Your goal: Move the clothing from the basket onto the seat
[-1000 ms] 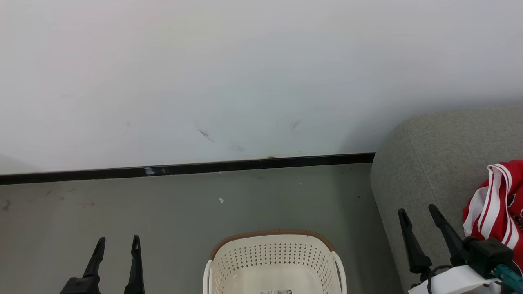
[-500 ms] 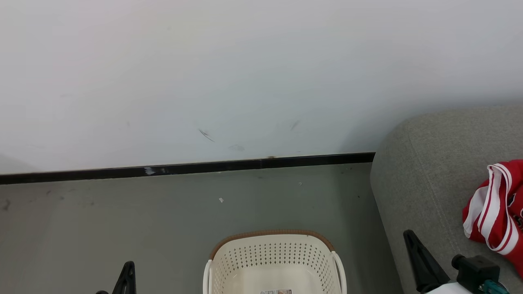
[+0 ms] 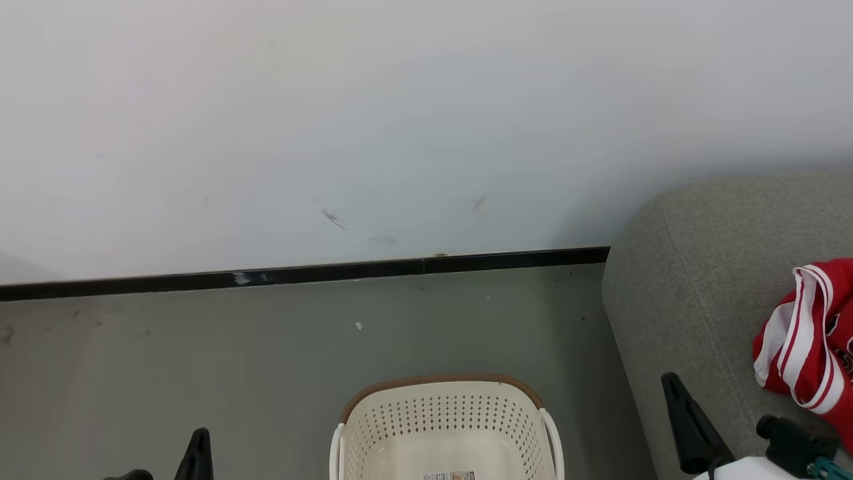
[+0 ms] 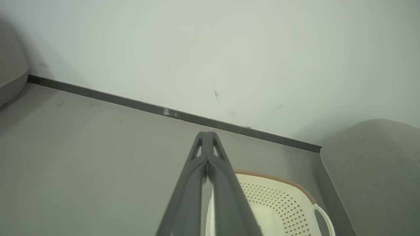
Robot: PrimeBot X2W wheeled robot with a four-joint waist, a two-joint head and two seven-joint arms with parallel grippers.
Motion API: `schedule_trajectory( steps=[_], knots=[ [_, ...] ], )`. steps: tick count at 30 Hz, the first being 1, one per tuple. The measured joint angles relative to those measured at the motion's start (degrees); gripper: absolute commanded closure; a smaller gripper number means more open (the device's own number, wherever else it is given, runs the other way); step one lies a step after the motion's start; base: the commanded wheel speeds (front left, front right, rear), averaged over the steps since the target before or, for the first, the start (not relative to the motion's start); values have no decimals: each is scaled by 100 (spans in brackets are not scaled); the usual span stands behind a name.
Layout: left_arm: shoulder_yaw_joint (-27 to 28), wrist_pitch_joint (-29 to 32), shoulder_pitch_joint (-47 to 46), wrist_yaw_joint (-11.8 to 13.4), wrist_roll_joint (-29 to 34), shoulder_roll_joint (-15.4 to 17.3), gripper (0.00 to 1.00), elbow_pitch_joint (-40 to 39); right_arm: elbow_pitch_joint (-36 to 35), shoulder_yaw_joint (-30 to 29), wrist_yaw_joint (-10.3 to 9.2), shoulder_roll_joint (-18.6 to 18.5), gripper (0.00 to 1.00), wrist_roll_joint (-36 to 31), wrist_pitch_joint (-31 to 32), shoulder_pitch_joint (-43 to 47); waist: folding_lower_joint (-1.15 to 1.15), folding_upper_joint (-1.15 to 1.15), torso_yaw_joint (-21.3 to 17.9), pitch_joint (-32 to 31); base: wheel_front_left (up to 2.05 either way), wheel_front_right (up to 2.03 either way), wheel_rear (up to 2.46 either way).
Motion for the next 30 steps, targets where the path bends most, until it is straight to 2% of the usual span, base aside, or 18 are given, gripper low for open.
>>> schedule_trajectory(
  steps=[4,19,25,30],
  knots=[
    [54,92,-10,-62,-289,-5,100,19,25,-59,0,-1,100,427,96,-14,9,0,-5,0,0,0,0],
    [238,424,-159,-297,-1380,-32,100,75,101,-141,0,-94,100,1811,404,-53,72,0,-26,-35,0,0,0],
    [301,556,-257,-411,-1825,-42,100,94,230,-149,0,-130,100,2379,521,-122,78,0,-35,-47,0,0,0],
    [364,662,-294,-466,-2192,-52,100,118,257,-154,0,-157,100,2849,611,-203,74,0,-42,-45,0,0,0]
  ],
)
